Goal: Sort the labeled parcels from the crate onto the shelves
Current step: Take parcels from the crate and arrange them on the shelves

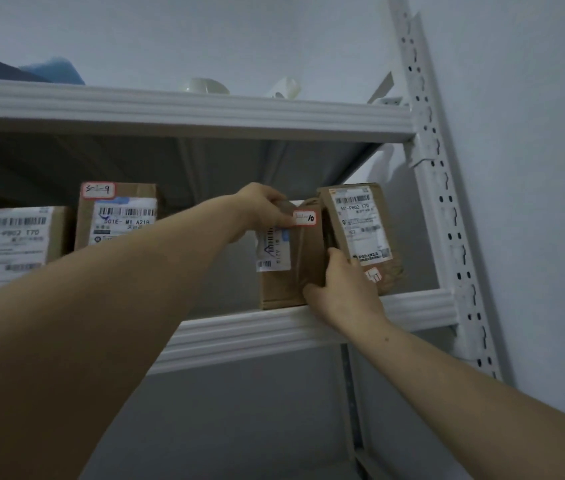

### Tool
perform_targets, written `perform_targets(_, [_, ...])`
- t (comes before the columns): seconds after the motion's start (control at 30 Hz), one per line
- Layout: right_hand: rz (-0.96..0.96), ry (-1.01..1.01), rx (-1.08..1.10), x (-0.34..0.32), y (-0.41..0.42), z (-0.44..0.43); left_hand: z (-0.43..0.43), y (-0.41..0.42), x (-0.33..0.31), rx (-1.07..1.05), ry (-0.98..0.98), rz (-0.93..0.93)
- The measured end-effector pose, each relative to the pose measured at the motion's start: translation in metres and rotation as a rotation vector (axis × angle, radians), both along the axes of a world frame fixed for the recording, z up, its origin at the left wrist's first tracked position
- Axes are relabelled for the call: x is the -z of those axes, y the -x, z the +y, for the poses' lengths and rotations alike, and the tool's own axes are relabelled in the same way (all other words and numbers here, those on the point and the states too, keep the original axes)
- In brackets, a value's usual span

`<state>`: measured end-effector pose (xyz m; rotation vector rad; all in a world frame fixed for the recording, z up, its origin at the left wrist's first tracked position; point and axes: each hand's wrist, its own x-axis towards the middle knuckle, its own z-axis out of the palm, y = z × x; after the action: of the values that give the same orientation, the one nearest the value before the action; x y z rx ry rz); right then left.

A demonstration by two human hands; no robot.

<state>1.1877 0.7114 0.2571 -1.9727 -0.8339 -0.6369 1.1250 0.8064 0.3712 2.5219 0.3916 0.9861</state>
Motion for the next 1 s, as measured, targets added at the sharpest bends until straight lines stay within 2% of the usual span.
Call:
perform_targets(0.13, [0.072, -0.020, -0.098, -0.005, 0.008, 0.014, 0.006, 0.022, -0.010, -0.025, -0.092, 0.088])
perform_targets(0.27, [0.064, 0.006, -0.196, -0.009, 0.019, 0.033, 0.015, 0.045, -0.021, -0.185, -0.314, 0.188])
perform_targets(0.4, [0.098, 0.001, -0.320, -0.008, 0.032, 0.049, 0.027, 0.063, -0.027, -0.301, -0.440, 0.286])
perform_targets(0.53, [0.059, 0.042, -0.355, -0.002, 0.044, 0.060, 0.038, 0.074, -0.026, -0.321, -0.514, 0.371])
perform_targets(0.67, [-0.002, 0.080, -0.338, 0.000, 0.051, 0.068, 0.046, 0.078, -0.026, -0.366, -0.583, 0.363])
perform_targets(1.0, [-0.031, 0.103, -0.337, 0.003, 0.058, 0.071, 0.050, 0.083, -0.030, -0.417, -0.617, 0.369])
